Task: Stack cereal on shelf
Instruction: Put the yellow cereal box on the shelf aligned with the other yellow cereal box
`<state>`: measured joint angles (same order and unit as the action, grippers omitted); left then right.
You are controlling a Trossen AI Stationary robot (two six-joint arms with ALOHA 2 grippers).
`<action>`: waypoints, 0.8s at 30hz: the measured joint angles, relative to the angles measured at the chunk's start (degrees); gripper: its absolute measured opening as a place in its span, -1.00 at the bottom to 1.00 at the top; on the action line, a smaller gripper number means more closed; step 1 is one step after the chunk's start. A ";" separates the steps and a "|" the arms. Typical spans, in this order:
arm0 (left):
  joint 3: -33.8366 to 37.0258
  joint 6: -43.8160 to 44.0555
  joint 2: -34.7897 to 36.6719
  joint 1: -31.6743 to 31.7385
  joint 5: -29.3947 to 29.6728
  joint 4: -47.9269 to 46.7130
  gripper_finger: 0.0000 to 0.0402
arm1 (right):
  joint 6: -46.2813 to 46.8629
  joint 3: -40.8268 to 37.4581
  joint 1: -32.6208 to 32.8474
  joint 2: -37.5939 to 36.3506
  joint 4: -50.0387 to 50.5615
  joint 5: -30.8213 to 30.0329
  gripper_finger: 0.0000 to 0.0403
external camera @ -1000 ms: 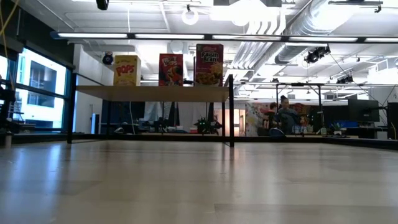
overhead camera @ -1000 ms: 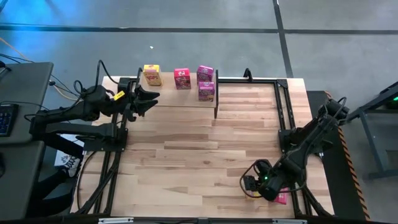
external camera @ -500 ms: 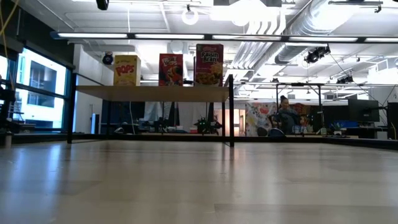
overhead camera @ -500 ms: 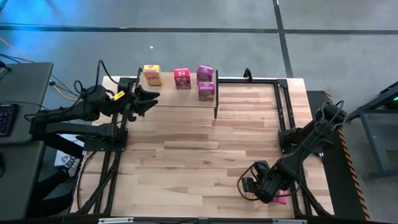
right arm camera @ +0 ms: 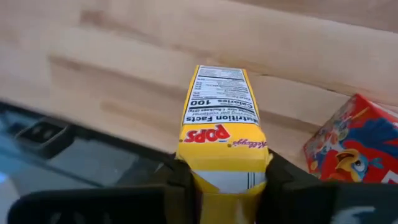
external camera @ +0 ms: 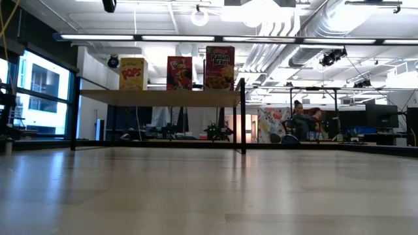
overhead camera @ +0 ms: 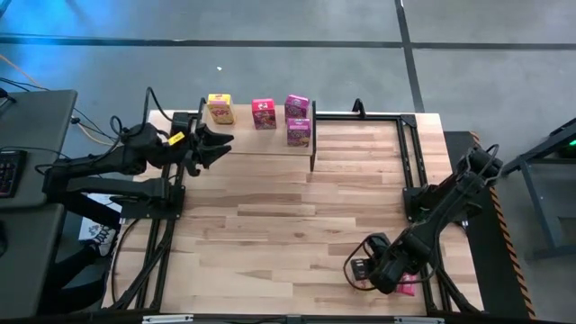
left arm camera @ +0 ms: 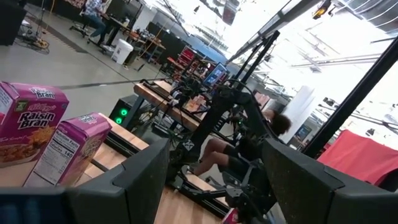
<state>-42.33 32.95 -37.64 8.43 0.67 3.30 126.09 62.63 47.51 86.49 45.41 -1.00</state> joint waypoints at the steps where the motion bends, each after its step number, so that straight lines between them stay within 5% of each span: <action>1: -0.02 -0.05 -0.32 -0.18 -0.03 0.11 0.25 | -0.76 0.00 0.00 -0.59 -0.34 -0.04 -0.64; 8: -0.02 -0.10 -7.55 -6.50 -1.62 0.26 0.25 | -15.77 -0.02 -1.61 -7.17 -6.19 -3.91 -0.58; 16: 0.00 -0.51 -26.75 -17.07 -8.81 11.46 0.25 | -36.90 -0.02 -11.64 -9.77 -14.95 -3.70 -0.63; 24: -6.83 -2.84 -44.41 -21.78 -9.18 14.31 0.25 | -52.86 0.00 -19.51 -7.97 -27.75 0.28 -0.63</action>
<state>-49.15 30.11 -82.05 -13.35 -8.52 17.61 73.23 62.63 27.99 78.52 17.66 -0.72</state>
